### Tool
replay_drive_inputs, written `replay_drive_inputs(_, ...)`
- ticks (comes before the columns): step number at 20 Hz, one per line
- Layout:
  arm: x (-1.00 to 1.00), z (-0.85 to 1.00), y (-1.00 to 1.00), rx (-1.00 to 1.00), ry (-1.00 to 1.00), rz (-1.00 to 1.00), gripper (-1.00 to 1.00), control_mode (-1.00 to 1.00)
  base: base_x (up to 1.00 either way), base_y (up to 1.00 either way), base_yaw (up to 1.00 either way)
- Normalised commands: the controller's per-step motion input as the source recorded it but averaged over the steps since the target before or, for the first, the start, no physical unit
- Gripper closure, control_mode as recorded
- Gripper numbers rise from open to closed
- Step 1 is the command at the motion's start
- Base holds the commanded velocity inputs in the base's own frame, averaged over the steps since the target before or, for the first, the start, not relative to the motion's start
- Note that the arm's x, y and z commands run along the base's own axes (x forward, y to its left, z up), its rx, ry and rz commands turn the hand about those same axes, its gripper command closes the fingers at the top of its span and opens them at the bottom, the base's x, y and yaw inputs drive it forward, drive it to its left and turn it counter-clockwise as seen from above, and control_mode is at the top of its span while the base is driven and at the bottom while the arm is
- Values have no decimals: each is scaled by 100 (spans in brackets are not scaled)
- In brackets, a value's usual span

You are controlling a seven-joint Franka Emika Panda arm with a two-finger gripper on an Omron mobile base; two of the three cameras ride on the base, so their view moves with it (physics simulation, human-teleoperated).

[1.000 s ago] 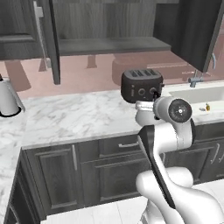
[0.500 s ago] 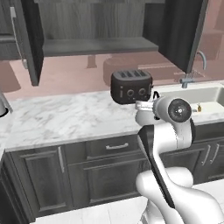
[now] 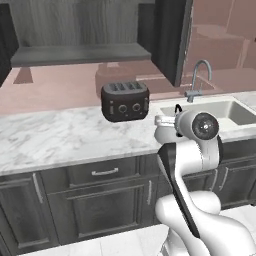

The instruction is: Open the cabinet, pick the kettle from the cabinet, and place it in the sink.

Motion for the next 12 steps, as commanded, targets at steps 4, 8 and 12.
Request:
replay_drive_inputs(4, 0, 0, 0, 0, 0, 0, 100, 100, 3, -65, -4)
replay_drive_inputs(8, 0, 0, 0, 0, 0, 0, 100, 100, 6, -65, -1)
replay_drive_inputs(12, 0, 0, 0, 0, 0, 0, 100, 100, 9, -65, 0)
